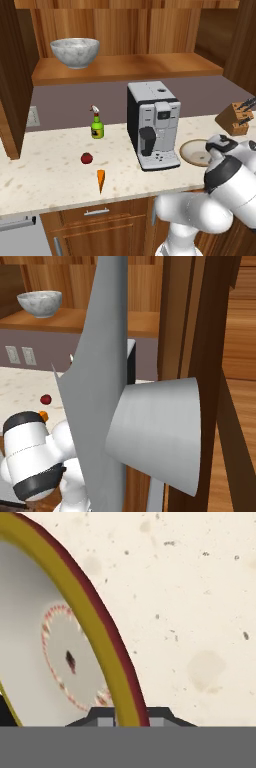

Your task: Pick both bowls and place them on the counter. Then place the cheese in one bowl and place the tomato in the other bowl.

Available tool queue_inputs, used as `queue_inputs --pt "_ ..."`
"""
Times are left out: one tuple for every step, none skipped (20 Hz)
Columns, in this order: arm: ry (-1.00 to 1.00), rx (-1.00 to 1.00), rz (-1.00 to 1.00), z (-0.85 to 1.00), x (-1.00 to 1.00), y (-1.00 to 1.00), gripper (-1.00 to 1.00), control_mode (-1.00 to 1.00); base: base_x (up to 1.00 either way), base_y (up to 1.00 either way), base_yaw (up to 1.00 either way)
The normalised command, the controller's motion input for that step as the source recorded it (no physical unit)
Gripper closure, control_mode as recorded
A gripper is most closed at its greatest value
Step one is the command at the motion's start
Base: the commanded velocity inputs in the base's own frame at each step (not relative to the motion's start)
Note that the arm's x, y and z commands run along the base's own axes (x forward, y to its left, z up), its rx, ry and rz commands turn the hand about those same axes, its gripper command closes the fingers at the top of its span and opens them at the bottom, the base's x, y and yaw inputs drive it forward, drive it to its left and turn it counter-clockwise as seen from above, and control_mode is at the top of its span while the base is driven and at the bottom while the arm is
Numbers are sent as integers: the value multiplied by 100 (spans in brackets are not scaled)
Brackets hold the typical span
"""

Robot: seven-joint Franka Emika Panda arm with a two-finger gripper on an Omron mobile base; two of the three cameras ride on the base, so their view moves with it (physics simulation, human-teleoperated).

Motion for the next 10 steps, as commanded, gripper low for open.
queue_inputs --pt "5 0 0 -14 11 -6 100 -100 0 0 0" --pt "3 0 0 -14 12 -3 100 -100 0 0 0" --pt "0 0 0 -7 6 0 -100 -100 0 0 0" --pt "0 0 0 -11 12 0 -100 -100 0 0 0" --pt "0 0 0 -6 9 0 -100 -100 0 0 0" --pt "0 0 0 -4 7 0 -100 -100 0 0 0" --pt "0 0 0 -1 5 0 -100 -100 0 0 0" --pt "0 0 0 0 4 0 -100 -100 0 0 0" --pt "0 0 0 0 0 0 -100 -100 0 0 0" --pt "0 0 0 0 0 0 -100 -100 0 0 0"
